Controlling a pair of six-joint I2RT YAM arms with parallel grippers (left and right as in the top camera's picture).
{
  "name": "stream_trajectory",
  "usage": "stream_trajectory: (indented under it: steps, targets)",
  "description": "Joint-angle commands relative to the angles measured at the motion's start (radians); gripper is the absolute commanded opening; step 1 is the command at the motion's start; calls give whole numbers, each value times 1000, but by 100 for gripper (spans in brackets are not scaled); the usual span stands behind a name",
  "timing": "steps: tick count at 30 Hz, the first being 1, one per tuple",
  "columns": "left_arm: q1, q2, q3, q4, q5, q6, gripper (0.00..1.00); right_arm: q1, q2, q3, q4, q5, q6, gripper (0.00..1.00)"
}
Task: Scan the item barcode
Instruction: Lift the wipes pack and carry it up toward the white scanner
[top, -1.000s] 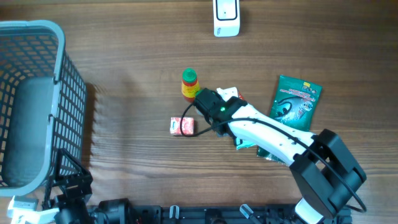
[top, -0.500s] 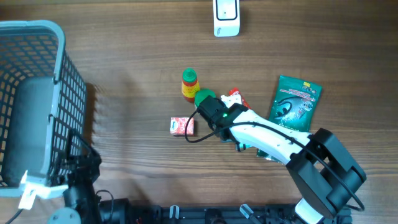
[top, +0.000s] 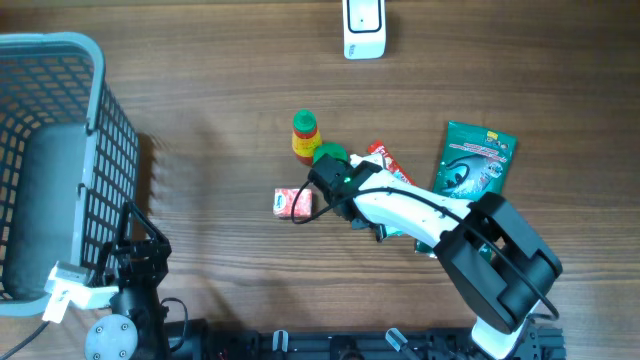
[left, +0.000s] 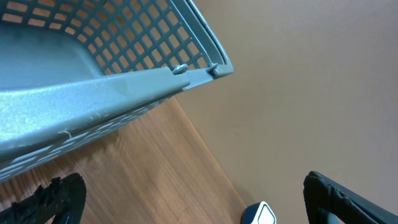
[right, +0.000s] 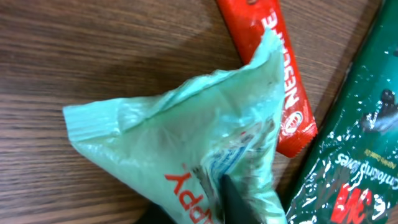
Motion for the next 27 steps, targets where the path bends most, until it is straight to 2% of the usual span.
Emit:
stream_trajectory:
  steps: [1,7,9,12,13,14,18,21,27]
  targets:
    - [-5,0,-8,6,-6,17,100,-8,133,-49,53,-382,-2,4]
    - [-5,0,-8,5,-6,16,100,-22,84,63,-94,-470,-11,4]
    - [-5,0,-8,5,-6,16,100,-37,39,121,-148,-530,-76,4]
    - [-5,0,-8,5,-5,17,100,-68,-52,173,-180,-706,-210,4]
    - [-5,0,-8,6,7,22,100,-102,-129,183,-182,-859,-294,4]
    - [-5,0,-8,11,19,36,100,-121,-168,183,-182,-926,-329,4]
    - [-5,0,-8,85,134,182,100,-197,-283,183,-196,-1146,-465,4]
    - [-5,0,-8,140,185,238,100,-231,-335,178,-198,-1357,-612,4]
    - [-5,0,-27,131,185,233,100,-231,-354,178,-180,-1757,-862,4]
